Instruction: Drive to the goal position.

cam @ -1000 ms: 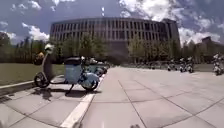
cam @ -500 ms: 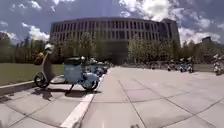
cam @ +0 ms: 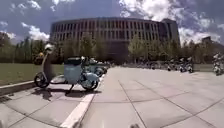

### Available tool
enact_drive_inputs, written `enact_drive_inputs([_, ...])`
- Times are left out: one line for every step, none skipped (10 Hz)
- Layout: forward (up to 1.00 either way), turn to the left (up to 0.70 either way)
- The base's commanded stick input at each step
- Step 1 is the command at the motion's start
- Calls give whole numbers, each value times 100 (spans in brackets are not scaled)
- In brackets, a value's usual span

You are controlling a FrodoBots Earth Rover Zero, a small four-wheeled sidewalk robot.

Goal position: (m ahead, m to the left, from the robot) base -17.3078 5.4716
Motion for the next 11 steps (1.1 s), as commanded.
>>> enact_drive_inputs([4,0])
enact_drive_inputs([4,0])
enact_drive_inputs([4,0])
enact_drive_inputs([4,0])
enact_drive_inputs([4,0])
enact_drive_inputs([4,0])
enact_drive_inputs([4,0])
enact_drive_inputs([4,0])
enact_drive_inputs([4,0])
enact_drive_inputs([4,0])
enact_drive_inputs([4,0])
